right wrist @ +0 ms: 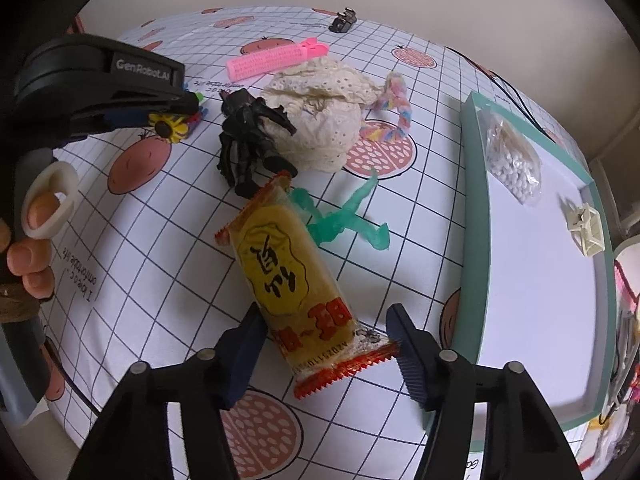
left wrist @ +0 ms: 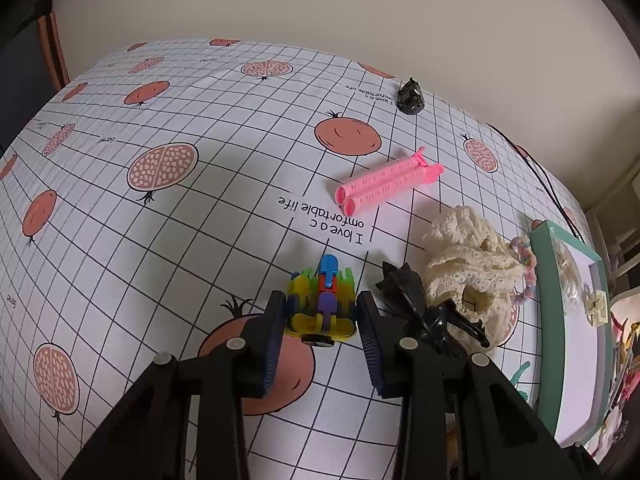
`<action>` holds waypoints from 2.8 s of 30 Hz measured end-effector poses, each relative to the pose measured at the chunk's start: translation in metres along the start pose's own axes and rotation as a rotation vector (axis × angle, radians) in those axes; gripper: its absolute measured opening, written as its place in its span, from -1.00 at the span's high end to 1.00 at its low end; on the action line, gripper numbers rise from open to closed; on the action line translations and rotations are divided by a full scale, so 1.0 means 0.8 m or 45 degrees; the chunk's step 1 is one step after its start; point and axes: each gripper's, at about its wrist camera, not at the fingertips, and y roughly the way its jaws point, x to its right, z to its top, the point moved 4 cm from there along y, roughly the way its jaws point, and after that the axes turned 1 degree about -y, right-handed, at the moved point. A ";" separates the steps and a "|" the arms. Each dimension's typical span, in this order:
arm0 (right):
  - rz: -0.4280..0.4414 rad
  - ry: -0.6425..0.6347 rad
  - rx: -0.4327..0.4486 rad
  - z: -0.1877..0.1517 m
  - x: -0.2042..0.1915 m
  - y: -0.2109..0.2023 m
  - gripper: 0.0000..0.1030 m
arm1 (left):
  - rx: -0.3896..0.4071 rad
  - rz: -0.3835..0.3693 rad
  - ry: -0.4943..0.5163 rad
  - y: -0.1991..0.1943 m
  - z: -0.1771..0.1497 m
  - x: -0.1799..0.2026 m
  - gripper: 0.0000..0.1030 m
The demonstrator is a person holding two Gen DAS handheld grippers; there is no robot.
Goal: Organize objects
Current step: 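Grasp the colorful toy car with the left gripper while the right grasps the yellow snack packet, then carry the toy car and snack packet over the white tray with both grippers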
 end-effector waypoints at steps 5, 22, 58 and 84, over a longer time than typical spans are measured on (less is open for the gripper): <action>0.009 -0.002 0.012 0.007 0.007 0.000 -0.09 | 0.015 0.004 0.003 -0.006 0.000 0.001 0.27; 0.049 0.092 0.215 0.017 0.025 -0.054 0.02 | 0.174 -0.071 -0.066 -0.055 0.017 0.007 0.28; -0.104 0.556 0.234 -0.043 0.227 -0.057 0.02 | 0.231 -0.227 0.310 -0.098 -0.046 0.174 0.28; -0.178 0.797 0.124 -0.103 0.323 -0.035 0.02 | 0.044 -0.264 0.568 -0.051 -0.140 0.303 0.27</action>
